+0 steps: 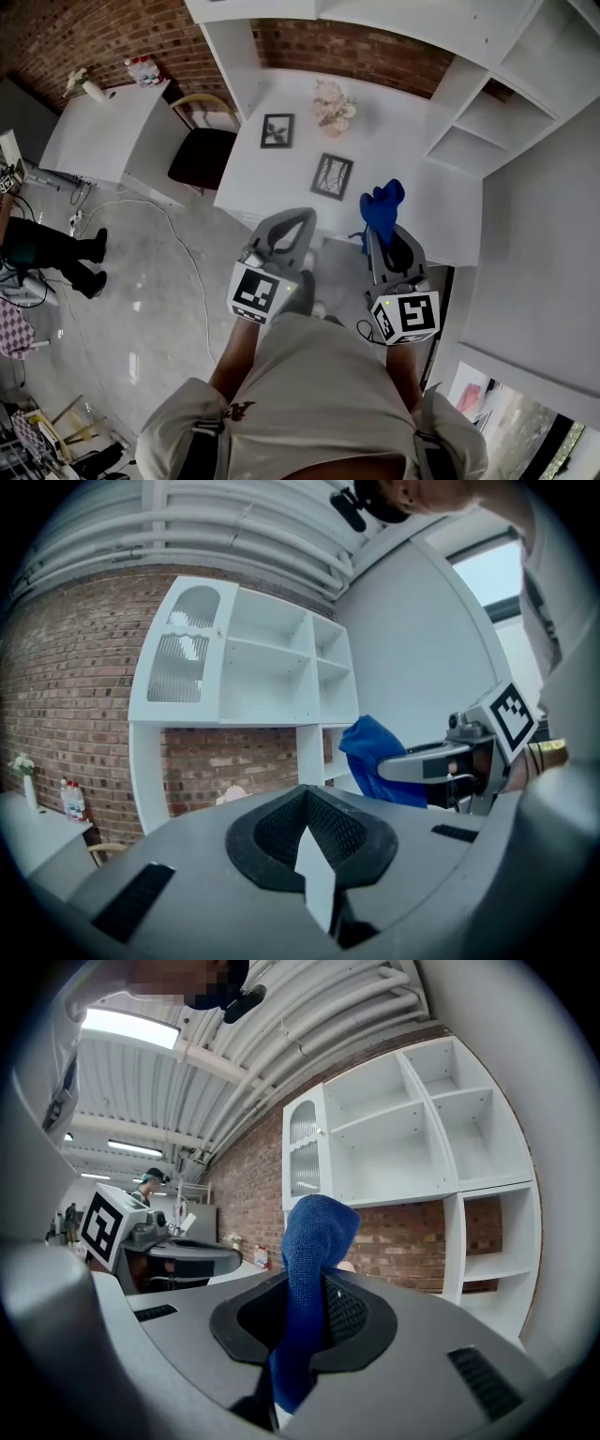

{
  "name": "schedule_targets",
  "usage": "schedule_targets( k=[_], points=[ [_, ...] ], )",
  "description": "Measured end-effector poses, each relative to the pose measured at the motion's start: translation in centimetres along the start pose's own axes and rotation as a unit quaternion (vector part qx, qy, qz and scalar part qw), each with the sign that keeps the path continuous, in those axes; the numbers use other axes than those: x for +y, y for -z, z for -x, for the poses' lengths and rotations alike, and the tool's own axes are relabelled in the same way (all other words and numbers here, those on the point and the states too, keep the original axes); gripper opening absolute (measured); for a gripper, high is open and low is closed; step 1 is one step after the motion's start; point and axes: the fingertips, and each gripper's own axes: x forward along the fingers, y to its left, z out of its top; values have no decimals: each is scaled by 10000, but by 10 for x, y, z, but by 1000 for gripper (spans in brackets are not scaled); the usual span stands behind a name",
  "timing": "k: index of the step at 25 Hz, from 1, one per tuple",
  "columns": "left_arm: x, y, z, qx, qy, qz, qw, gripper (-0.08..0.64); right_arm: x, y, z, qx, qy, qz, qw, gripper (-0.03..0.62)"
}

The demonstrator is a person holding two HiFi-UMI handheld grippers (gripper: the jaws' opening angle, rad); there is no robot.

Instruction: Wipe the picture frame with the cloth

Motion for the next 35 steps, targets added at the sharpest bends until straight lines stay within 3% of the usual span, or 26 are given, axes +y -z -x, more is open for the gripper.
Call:
schedule_targets(
  k=[17, 35],
  points=[
    [80, 29, -74, 224, 556, 33, 9982, -5, -24, 25, -107, 406, 326, -191, 9985, 49],
    [121, 80, -126, 591, 1146, 23, 9917, -5, -45, 60, -161, 808, 859, -294, 9926, 49]
  ],
)
